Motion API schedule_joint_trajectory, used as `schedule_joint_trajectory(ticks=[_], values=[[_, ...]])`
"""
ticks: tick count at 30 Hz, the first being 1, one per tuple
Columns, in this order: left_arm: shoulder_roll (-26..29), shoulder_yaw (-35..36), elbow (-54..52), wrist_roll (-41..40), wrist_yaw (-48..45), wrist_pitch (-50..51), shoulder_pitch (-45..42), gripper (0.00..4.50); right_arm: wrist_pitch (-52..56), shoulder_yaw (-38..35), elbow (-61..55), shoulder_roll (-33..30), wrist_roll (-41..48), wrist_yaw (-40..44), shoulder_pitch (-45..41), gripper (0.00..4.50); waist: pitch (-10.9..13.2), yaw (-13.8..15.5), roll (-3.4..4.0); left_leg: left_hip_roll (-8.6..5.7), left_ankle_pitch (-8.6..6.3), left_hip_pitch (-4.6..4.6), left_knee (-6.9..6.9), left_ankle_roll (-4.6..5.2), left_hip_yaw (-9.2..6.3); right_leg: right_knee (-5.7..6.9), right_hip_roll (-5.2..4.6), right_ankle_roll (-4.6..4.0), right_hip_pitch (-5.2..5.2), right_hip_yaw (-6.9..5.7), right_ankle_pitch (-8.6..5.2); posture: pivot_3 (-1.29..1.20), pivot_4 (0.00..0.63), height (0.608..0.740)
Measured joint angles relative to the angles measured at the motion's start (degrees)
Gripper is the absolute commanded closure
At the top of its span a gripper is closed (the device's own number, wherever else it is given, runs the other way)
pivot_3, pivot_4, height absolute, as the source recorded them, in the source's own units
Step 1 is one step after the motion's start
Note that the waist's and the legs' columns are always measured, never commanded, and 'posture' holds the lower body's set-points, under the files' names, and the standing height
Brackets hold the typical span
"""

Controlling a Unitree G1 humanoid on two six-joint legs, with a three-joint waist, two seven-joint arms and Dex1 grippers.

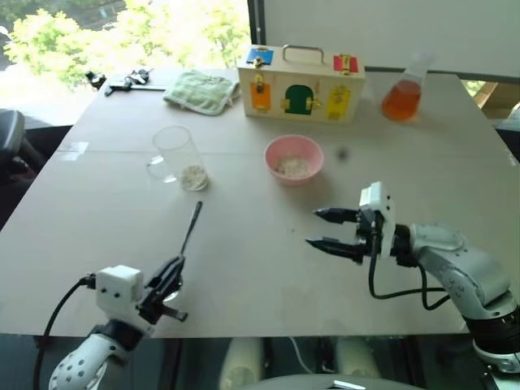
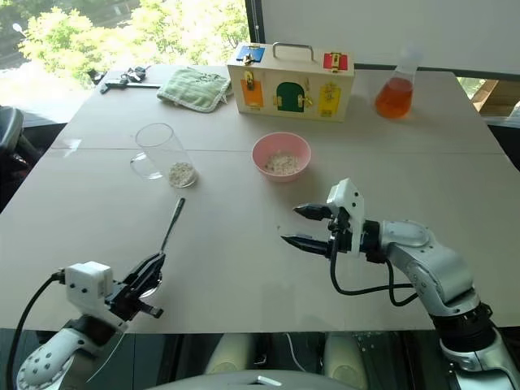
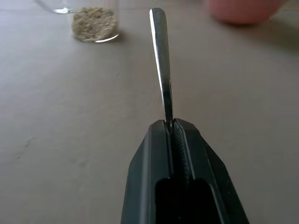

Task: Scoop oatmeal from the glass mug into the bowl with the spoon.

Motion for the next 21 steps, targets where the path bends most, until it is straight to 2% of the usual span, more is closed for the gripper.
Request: schedule_joint_trajectory(ticks=[2,5,10,15,21], values=[[1.4,-6.1,-0.3,2.4,-0.8,-0.5,-4.2,4.44,6.5,0.1,0.1,4.0,3.5,-4.4,-0.4,1.18,0.0,-0.1,0.0,0.0,0.0,-0.07,0.0,0.01,-0.01,0.02,0.06,0.01,0.0,-0.01,0.01,0.0,0.15,0.74],[0.2,-11.5,-0.4,2.4,0.0,-0.2,-10.8,4.44,12.6,-0.4,0.4,11.9,7.6,-11.7,-1.0,1.18,0.0,-0.3,0.0,0.03,0.01,-0.28,0.03,0.01,-0.01,0.15,0.45,0.27,-0.23,-0.05,0.16,0.0,0.15,0.74],[-0.4,-17.5,-0.4,2.5,0.6,1.0,-11.5,4.44,17.4,-4.8,4.2,20.7,11.9,-21.3,-3.2,1.18,0.0,-0.8,0.03,0.04,0.17,-0.72,0.1,-0.25,0.05,0.21,0.63,0.3,-0.65,-0.08,0.17,0.0,0.15,0.74],[-0.3,-18.9,-0.4,2.4,0.8,1.1,-13.1,4.44,17.7,-8.6,7.5,26.3,13.4,-27.2,-7.6,1.18,0.0,-0.9,0.04,0.05,0.06,-0.67,0.1,-0.07,0.01,0.3,0.77,0.31,-0.65,-0.08,0.17,0.0,0.15,0.74],[0.4,-19.3,0.5,2.0,0.5,0.9,-13.5,4.44,18.2,-10.2,7.7,29.4,15.1,-31.6,-9.1,1.18,0.0,-1.3,0.04,0.06,0.18,-0.68,0.1,-0.27,0.03,0.28,0.82,0.31,-0.65,-0.05,0.17,0.0,0.15,0.74]])
